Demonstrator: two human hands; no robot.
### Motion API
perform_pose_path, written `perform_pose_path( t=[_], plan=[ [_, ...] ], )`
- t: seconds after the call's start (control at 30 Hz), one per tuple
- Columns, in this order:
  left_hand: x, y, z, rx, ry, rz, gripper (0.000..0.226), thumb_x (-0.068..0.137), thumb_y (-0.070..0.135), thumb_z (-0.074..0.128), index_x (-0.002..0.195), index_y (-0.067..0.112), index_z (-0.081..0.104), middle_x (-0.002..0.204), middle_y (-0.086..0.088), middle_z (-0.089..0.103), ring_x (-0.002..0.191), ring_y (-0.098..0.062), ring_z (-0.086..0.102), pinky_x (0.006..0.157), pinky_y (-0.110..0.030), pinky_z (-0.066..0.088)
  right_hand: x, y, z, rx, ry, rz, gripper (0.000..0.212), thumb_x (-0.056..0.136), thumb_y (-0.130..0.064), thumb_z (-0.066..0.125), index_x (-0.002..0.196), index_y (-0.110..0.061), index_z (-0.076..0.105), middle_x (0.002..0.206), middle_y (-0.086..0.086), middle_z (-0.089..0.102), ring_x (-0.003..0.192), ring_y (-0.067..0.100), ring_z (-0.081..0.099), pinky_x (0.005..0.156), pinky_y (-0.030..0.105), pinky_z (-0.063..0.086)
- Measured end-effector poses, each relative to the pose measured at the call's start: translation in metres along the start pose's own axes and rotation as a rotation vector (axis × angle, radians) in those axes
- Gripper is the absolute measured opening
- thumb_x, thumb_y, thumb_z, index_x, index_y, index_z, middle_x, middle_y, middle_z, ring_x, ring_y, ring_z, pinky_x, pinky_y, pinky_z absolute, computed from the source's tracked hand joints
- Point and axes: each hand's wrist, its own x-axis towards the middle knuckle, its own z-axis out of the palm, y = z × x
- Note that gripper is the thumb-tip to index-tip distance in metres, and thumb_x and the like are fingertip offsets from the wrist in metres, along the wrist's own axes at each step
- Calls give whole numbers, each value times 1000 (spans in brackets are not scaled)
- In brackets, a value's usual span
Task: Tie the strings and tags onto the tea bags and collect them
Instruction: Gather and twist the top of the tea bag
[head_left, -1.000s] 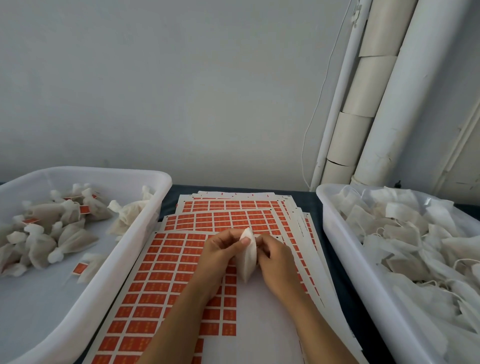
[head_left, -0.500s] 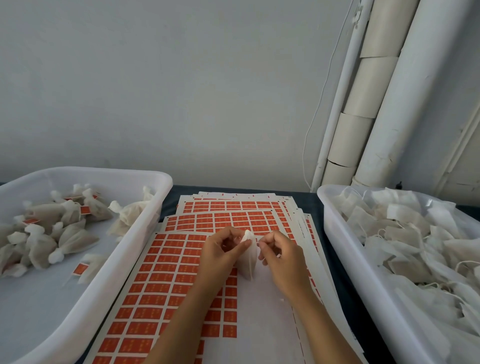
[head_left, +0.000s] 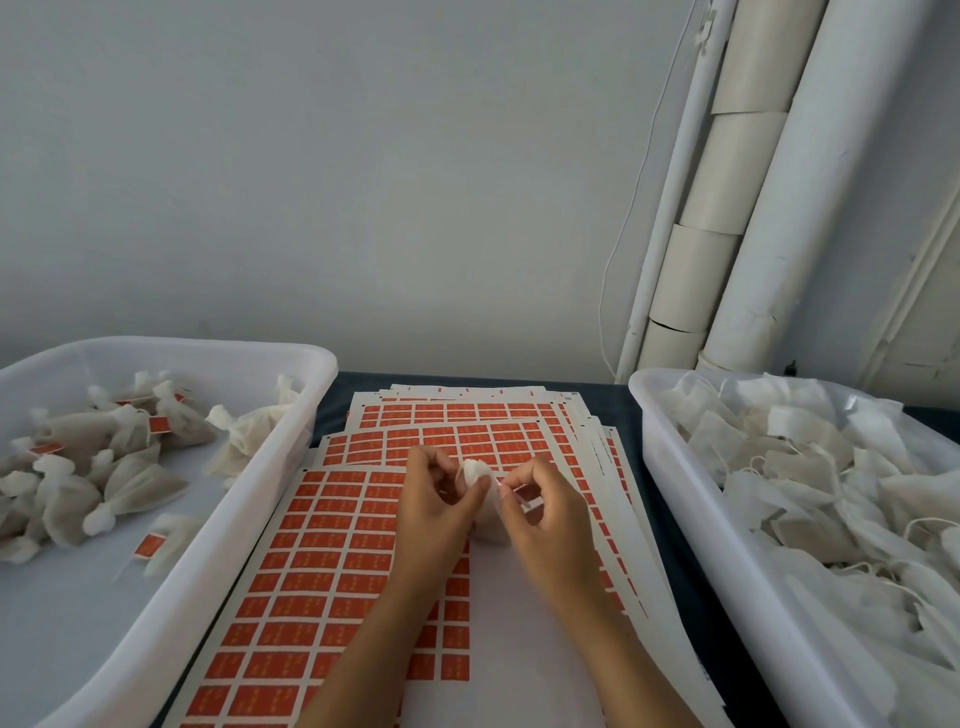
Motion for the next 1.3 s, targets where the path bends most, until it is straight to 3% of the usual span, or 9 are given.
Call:
perform_pose_path(
  t=[0.1, 0.2, 0.5, 0.73, 0.87, 0.97, 1.07, 1.3],
  plan=[
    [0, 2, -2, -21, -7, -4, 25, 80, 13, 72, 88, 19, 49, 72, -5, 56, 57, -9, 54, 54, -18, 50, 0, 1, 1, -43, 13, -87, 15, 83, -18, 68, 83, -24, 55, 87, -16, 59, 80, 2, 59, 67, 5, 48],
    [-2, 5, -3, -136, -71, -49, 18, 85, 15, 67, 95, 13, 52, 78, -12, 66, 66, -24, 67, 58, -27, 57, -2, -1, 3, -53, -14, -122, 14, 82, -19, 69, 85, -25, 57, 88, -18, 59, 79, -1, 60, 68, 3, 46],
    [-4, 9, -5, -246, -202, -54, 14, 89, -2, 55, 102, 5, 53, 86, -16, 67, 75, -25, 70, 64, -26, 57, -1, 2, 3, -41, -35, -93, 16, 83, -17, 68, 83, -25, 54, 90, -17, 56, 82, -3, 57, 71, 2, 44],
    [0, 8, -8, -296, -229, -136, 17, 86, 4, 62, 101, 6, 56, 82, -10, 69, 73, -21, 70, 60, -20, 54, -1, 0, 3, -19, -84, -92, 15, 84, -19, 67, 85, -25, 53, 99, -15, 51, 92, 0, 54, 77, 2, 43],
    [1, 8, -9, -256, -254, -155, 17, 86, 8, 64, 102, 9, 58, 81, -7, 68, 71, -19, 67, 62, -22, 55, 0, -1, 2, 111, -82, 17, 20, 88, -35, 58, 105, -32, 48, 113, -27, 48, 107, -11, 46, 81, -2, 37],
    [0, 8, -8, -224, -320, -128, 20, 86, 3, 63, 102, 11, 57, 83, -6, 68, 75, -18, 68, 64, -20, 55, 2, 2, 0, 156, -176, 86, 30, 92, -31, 54, 119, -35, 42, 119, -29, 46, 107, -16, 45, 77, -3, 37],
    [-1, 8, -9, -147, -310, -79, 21, 83, 2, 66, 99, 13, 58, 86, -5, 67, 77, -15, 67, 64, -19, 55, 2, 4, 1, 95, -201, 94, 20, 94, -34, 50, 113, -36, 46, 112, -22, 54, 102, -5, 54, 73, 1, 43],
    [0, 7, -7, 81, -171, 91, 25, 80, 8, 72, 87, 26, 57, 82, 9, 64, 77, 0, 62, 63, -12, 52, 2, 1, -1, 133, -159, 130, 8, 90, -31, 57, 92, -35, 51, 96, -23, 57, 91, -17, 52, 63, 0, 42]
  ],
)
